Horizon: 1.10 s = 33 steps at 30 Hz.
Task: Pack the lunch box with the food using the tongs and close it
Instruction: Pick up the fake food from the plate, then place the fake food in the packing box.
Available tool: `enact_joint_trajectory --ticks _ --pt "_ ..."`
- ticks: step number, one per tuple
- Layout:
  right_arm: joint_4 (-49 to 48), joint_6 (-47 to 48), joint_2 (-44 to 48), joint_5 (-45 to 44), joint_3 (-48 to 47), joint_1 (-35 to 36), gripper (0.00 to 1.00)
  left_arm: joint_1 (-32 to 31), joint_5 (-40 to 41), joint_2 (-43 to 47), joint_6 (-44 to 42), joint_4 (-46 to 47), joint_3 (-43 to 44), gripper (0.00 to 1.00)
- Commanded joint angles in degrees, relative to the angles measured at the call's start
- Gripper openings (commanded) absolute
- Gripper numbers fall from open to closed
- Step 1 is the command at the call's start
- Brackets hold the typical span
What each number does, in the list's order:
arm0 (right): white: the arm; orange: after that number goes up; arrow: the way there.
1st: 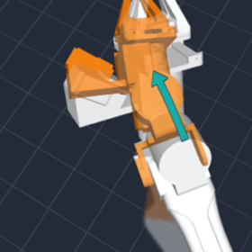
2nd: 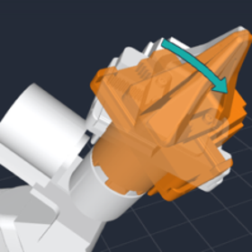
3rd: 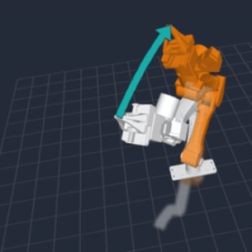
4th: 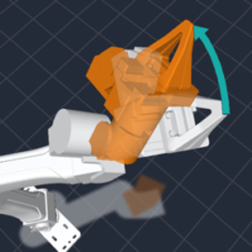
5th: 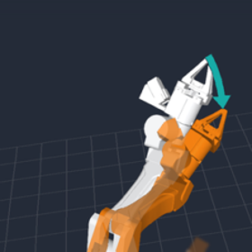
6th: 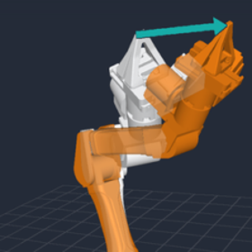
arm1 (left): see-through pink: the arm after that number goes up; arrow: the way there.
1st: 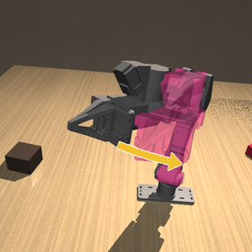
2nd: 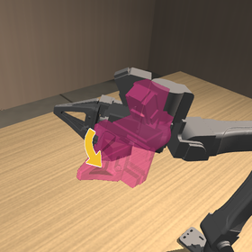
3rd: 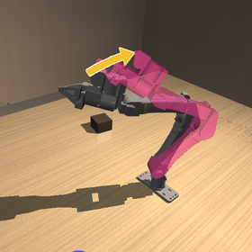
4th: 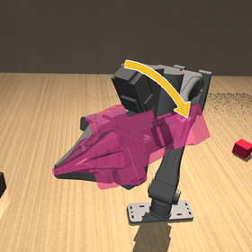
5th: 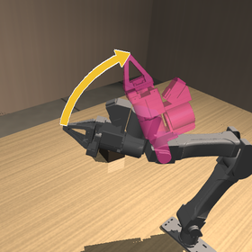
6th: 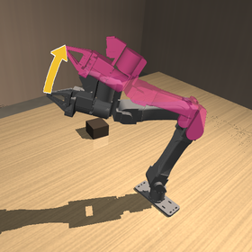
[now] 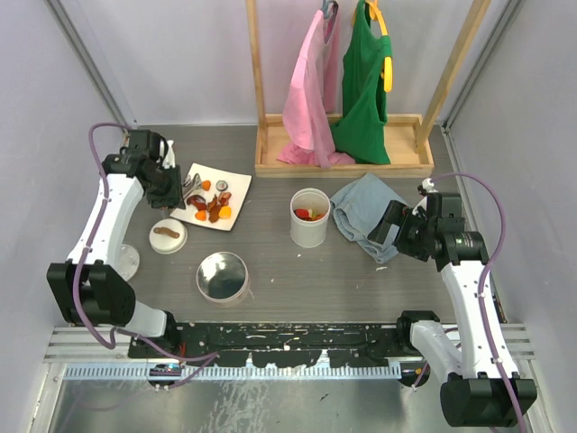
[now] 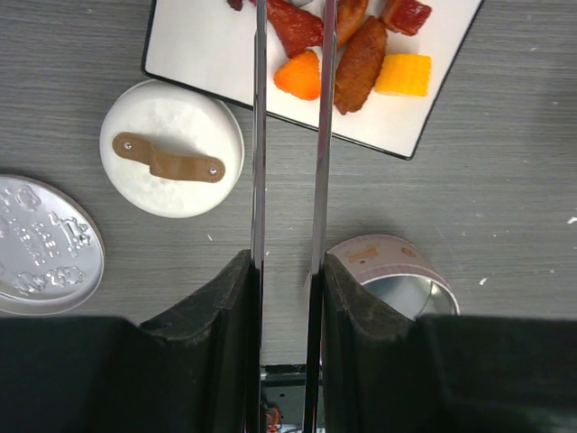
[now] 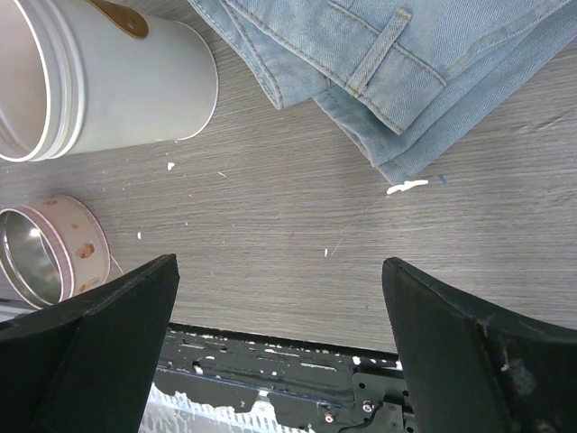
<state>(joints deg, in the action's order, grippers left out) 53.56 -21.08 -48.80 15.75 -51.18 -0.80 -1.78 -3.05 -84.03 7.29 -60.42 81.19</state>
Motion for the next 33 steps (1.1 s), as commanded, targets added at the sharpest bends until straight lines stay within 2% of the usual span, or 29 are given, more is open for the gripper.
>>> enact_joint_trajectory --ticks 1,7,17,24,33 --pt "-2.41 0.36 -0.06 0.69 -1.85 0.29 1.00 0.28 -4.13 5.13 1.57 0.24 -0.49 0.22" --pt "-2.50 0.38 0.13 0.71 -1.49 0.27 1.00 0.28 -6.11 7.24 1.37 -1.61 -1.18 0.22" --pt "-2.41 0.22 0.75 0.27 -0.94 0.29 1.00 0.05 -15.80 9.94 4.04 -2.52 -1.86 0.22" --pt "-2.58 0.16 0.48 0.60 -0.99 0.32 1.00 -1.21 -15.24 16.97 8.19 -8.06 -4.91 0.22" --pt "-2.69 0.08 1.09 1.13 -0.68 0.32 1.00 -6.33 -13.50 24.91 12.88 -14.98 -8.71 0.21"
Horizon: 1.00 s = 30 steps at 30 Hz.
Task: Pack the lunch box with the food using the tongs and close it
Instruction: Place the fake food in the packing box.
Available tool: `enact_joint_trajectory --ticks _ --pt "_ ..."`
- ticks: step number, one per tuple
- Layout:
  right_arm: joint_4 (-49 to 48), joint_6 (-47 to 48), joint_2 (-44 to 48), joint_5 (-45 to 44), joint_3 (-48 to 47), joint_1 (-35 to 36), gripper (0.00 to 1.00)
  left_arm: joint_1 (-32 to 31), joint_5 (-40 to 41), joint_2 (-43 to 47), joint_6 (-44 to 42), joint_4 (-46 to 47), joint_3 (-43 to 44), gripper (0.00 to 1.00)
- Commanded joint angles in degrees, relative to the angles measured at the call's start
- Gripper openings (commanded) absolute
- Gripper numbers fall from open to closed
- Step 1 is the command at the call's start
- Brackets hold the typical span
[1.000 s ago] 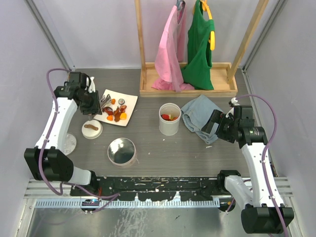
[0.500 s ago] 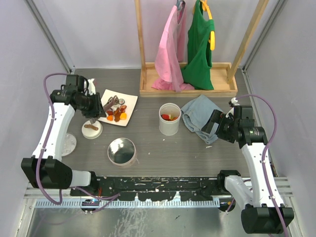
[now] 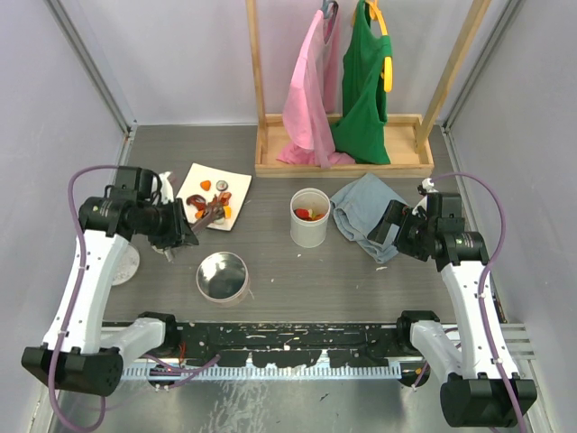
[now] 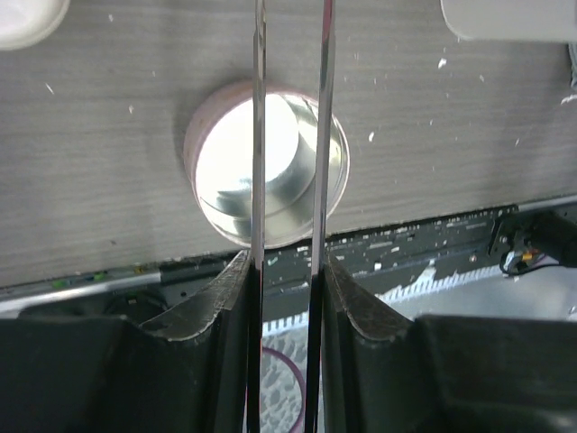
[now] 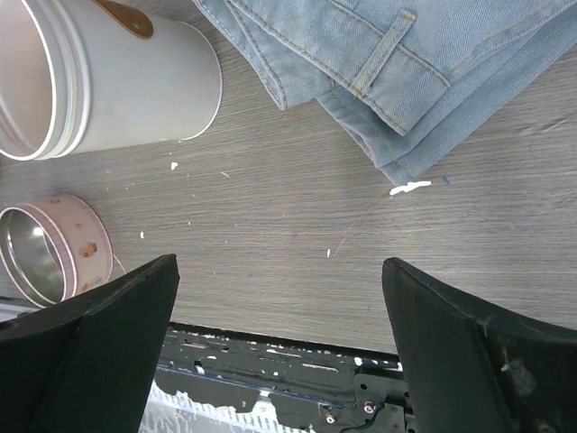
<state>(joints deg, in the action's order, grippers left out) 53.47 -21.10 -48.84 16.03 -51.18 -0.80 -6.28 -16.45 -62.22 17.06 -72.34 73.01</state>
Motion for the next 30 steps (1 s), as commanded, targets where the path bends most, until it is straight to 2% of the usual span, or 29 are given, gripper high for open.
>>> enact_joint_trajectory --ticks 1,5,17,25,30 --pt "-2.54 0.14 1.24 0.84 -0.59 0.28 1.00 -2.16 0.02 3.87 3.48 -4.02 -0.73 0.21" --pt "-2.41 0.01 1.87 1.08 -0.42 0.32 1.00 -3.66 2.63 5.93 4.32 -7.63 -0.79 0.21" --pt "-2.41 -0.22 2.79 1.37 0.52 0.28 1.00 -7.61 0.24 9.34 4.56 -14.49 -2.84 0.21" --pt "-2.41 -0.25 2.41 1.76 0.14 0.30 1.00 -15.45 3.10 9.24 8.93 -13.19 -5.40 0.21" --pt "-2.56 -0.25 2.27 1.85 0.32 0.29 1.00 -19.91 6.07 8.28 9.06 -17.15 -5.26 0.21"
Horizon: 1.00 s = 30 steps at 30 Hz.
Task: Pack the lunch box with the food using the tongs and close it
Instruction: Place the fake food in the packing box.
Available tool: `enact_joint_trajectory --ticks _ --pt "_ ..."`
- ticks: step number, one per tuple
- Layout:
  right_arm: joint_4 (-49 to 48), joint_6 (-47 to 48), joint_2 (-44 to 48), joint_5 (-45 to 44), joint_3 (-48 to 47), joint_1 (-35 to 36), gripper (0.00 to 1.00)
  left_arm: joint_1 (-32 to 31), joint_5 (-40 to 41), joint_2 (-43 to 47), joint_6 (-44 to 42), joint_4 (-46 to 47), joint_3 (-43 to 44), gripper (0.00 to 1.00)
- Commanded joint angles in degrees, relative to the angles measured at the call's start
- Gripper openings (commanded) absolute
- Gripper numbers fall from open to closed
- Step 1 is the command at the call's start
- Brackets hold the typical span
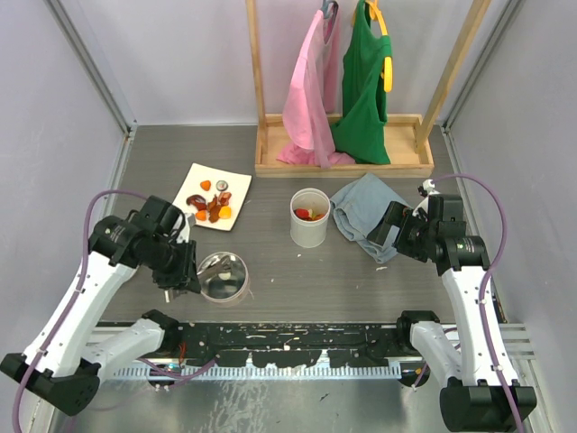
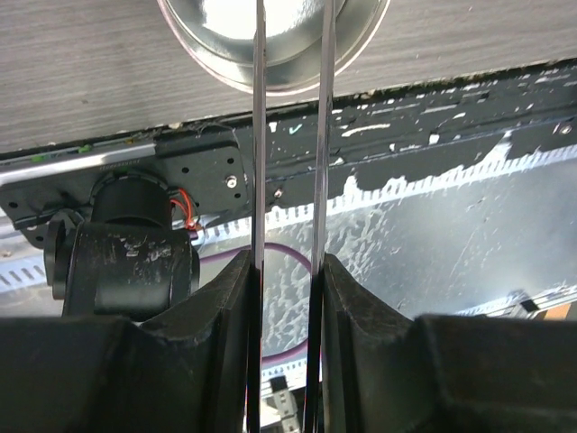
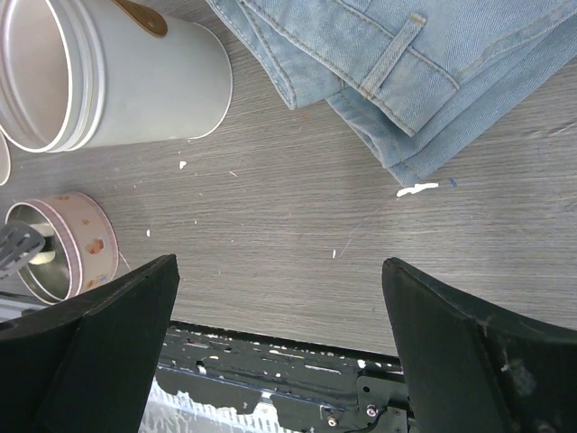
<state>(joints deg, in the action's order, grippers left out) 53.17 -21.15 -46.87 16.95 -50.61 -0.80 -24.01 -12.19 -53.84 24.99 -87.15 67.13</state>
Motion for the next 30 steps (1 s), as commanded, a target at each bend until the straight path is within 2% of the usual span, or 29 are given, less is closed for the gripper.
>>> enact_joint_trajectory --ticks 1,13,23,30 --pt "-2.35 -0.18 0.10 1.08 -0.20 0.32 1.00 -2.84 1.25 -0.03 1.38 -2.43 0.58 0.22" --pt "-2.62 -0.21 -0.63 1.00 -0.50 0.37 1.00 -9.25 -1.54 -2.11 2.26 -0.90 -1.43 0.31" --pt "-2.67 -0.29 0.15 0.37 0.33 0.36 1.00 -9.38 -0.71 -1.57 2.19 -0.11 1.78 0.40" --pt "-2.54 -0.30 0.28 0.36 0.40 0.35 1.00 -9.39 2.36 -0.48 2.68 -0.43 4.72 0.39"
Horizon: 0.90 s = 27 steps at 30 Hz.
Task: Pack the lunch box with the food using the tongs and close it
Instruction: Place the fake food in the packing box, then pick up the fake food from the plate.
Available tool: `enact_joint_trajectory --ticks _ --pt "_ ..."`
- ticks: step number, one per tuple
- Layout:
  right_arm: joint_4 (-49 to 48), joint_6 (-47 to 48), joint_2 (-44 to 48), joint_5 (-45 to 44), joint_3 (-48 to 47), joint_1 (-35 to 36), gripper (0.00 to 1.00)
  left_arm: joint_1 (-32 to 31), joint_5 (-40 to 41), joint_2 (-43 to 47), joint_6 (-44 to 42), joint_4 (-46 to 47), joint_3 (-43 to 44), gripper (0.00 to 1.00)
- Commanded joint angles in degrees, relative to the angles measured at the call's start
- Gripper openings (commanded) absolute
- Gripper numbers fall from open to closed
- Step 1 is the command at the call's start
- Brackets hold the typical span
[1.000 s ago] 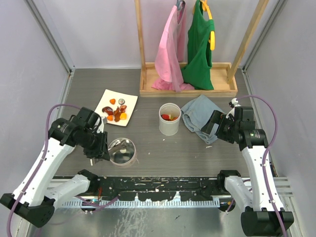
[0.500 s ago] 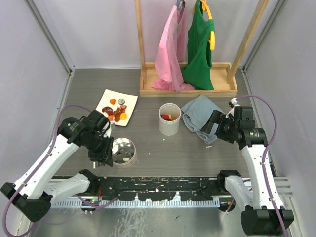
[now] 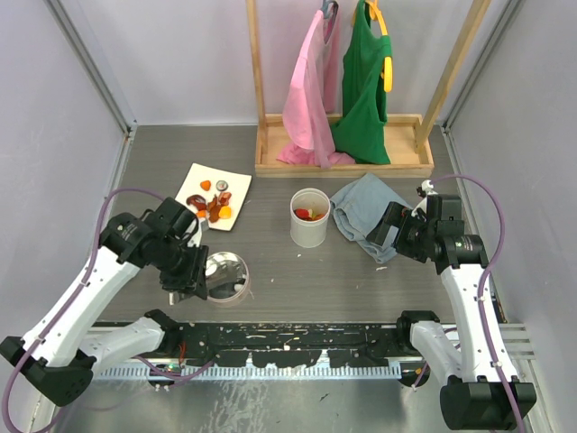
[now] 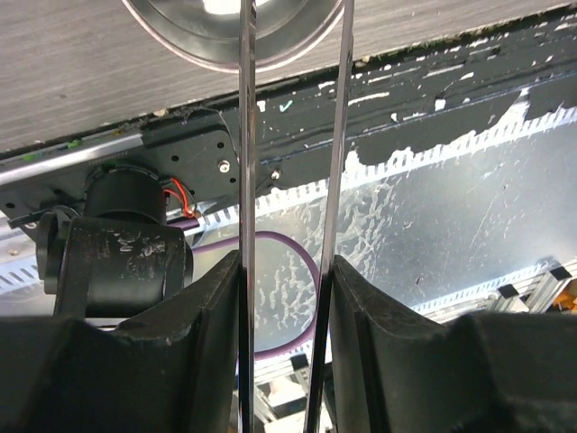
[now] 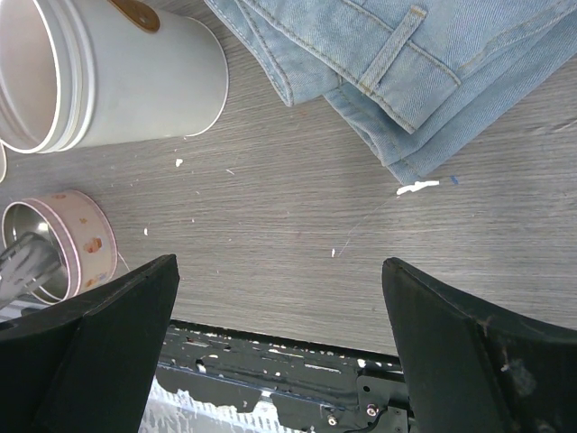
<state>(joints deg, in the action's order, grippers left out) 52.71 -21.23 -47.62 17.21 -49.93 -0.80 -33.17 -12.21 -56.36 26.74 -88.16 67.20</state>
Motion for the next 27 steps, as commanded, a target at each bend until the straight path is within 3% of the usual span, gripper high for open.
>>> enact_joint_trajectory --ticks 1,10,17,27 --pt "-2.08 -0.21 1.05 0.10 -0.26 0.36 1.00 -0.23 3.19 2.43 1.24 0.86 5.36 0.39" --pt "-1.91 -0.08 1.07 -0.06 -0.59 0.30 1.00 -0.23 12.04 1.75 2.46 4.99 9.79 0.36" --pt "-1.64 -0.11 0.96 -0.64 -0.67 0.35 1.00 0.42 20.31 -4.77 -0.34 10.15 13.20 0.37" --pt "-1.12 0.14 0.33 -1.63 -2.01 0.36 1.00 6.62 18.53 -15.94 -8.31 16.83 17.46 0.40"
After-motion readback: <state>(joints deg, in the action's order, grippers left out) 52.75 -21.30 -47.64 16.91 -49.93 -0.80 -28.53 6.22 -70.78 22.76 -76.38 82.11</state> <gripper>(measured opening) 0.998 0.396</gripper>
